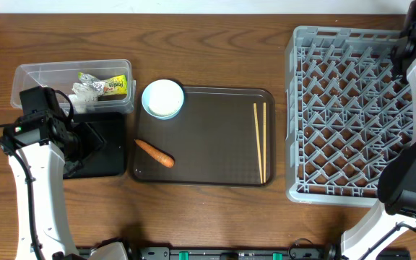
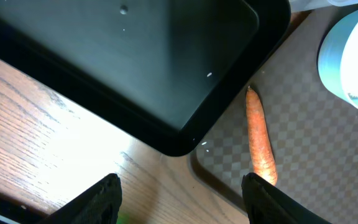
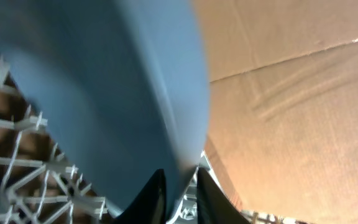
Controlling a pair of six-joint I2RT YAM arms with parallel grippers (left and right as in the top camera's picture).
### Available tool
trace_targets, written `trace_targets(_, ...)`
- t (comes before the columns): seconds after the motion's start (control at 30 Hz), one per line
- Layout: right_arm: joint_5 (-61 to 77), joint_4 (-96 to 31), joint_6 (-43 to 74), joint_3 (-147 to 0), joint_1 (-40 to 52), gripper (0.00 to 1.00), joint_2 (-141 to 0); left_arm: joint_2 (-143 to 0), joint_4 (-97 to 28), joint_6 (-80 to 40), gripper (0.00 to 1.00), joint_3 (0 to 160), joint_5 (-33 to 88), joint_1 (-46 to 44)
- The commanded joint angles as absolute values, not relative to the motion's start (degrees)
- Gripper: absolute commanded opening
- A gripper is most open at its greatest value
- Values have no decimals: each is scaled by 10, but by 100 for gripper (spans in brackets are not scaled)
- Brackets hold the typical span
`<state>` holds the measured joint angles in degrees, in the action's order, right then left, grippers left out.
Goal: Sort waste into correct bins and load items into the dishwasher rack
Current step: 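Lower the blue plate upright into the rack's right side and release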
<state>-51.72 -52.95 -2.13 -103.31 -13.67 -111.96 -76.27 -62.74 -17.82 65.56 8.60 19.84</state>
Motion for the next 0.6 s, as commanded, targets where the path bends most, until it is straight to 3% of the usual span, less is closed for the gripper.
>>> trace_targets(0.0, -520, -547, 5, -1033, -146, 15, -1117, -755, -629, -181, 65, 662, 83, 201)
trace_targets(0.23, -518, -624, 51, -1033, -152, 1, -1117, -755, -629, -178, 65, 662, 83, 201)
trace_targets(0.57, -518, -678, 96, -1033, -152, 1, -1116, -755, -628, -178, 65, 662, 83, 201)
